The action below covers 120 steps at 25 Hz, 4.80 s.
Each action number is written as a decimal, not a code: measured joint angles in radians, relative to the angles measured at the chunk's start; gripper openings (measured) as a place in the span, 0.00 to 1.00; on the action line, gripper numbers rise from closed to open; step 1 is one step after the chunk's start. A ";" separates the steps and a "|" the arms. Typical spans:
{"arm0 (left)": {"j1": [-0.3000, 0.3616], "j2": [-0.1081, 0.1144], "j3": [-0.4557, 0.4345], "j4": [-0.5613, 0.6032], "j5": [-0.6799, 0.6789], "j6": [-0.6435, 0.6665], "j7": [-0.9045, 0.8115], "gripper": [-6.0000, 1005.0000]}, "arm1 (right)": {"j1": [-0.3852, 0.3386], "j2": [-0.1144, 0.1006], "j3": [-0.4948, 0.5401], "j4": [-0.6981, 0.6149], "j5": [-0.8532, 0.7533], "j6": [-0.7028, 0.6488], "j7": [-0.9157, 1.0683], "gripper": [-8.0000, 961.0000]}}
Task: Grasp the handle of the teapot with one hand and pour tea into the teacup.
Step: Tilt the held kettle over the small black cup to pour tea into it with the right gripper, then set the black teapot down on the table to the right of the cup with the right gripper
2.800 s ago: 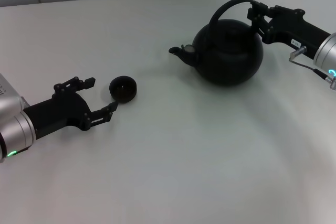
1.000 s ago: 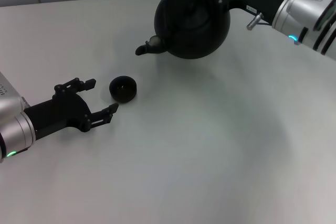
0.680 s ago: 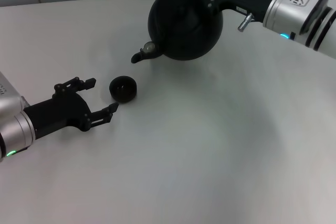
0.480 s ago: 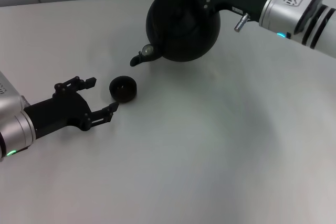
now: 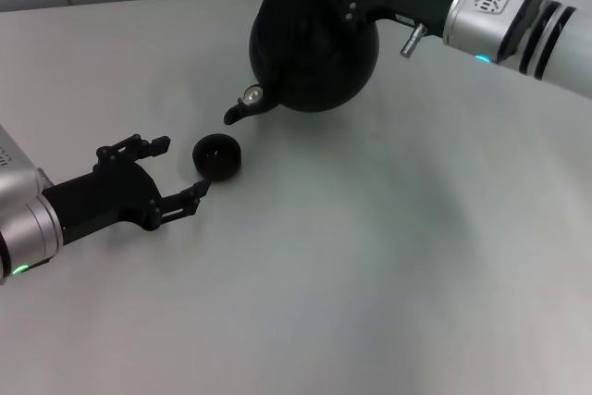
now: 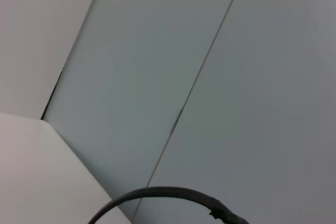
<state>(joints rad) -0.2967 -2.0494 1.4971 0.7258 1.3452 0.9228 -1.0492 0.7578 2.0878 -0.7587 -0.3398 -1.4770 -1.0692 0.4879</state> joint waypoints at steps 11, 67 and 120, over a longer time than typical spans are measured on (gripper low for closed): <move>-0.002 0.000 0.005 0.000 0.000 0.001 0.000 0.81 | 0.012 0.001 -0.038 -0.008 -0.003 0.035 0.000 0.11; -0.005 -0.002 0.009 -0.009 0.002 0.001 0.000 0.81 | 0.002 0.005 -0.435 -0.155 0.158 0.224 0.000 0.10; 0.009 -0.003 0.000 0.001 0.002 0.004 0.005 0.81 | -0.228 -0.002 -0.125 -0.011 0.317 0.026 0.227 0.10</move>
<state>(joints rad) -0.2877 -2.0522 1.4971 0.7268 1.3467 0.9265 -1.0442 0.5300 2.0862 -0.8840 -0.3504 -1.1602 -1.0435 0.7145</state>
